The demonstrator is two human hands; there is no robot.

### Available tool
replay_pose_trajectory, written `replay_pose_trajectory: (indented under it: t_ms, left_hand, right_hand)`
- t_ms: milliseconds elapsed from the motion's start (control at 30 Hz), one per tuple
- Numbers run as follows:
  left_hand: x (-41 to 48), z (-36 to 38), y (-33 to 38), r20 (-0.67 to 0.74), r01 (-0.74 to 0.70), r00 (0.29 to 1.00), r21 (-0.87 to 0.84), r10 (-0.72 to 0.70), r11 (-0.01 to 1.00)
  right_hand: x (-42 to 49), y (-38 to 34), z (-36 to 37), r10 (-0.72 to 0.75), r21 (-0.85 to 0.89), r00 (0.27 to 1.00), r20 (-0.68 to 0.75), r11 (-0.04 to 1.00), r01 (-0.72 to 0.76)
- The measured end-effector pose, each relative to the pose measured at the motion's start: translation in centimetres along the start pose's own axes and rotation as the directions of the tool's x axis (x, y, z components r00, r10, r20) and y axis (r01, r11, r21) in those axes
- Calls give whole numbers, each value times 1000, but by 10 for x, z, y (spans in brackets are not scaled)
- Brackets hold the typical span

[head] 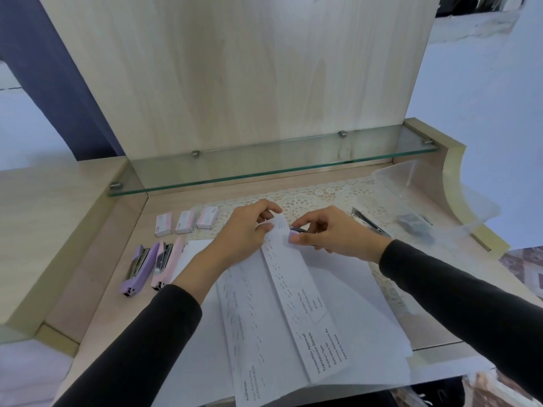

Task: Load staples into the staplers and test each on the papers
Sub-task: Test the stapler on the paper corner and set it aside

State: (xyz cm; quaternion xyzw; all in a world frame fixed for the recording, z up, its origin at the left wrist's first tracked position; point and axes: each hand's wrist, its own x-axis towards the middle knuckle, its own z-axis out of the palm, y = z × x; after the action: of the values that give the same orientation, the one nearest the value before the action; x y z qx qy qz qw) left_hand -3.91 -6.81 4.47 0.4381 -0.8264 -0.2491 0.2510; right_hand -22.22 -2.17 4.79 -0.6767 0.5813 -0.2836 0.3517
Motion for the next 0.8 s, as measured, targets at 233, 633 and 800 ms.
replay_pose_trajectory:
  t_ms: [233,633,800]
  left_hand:
    - [-5,0,2,-117,-80,991,-63,72,995]
    - [-9,1,11,-183,-114,977,-19,108,993]
    - [-10,1,11,-184,-79,979,49,86,996]
  right_hand:
    - [-4,-2,1,47,53,999,7,997,-47]
    - [-12,-10,2,72,63,995,68,995,-77]
    - [-15,-11,0,61,78,993,97,995,-68]
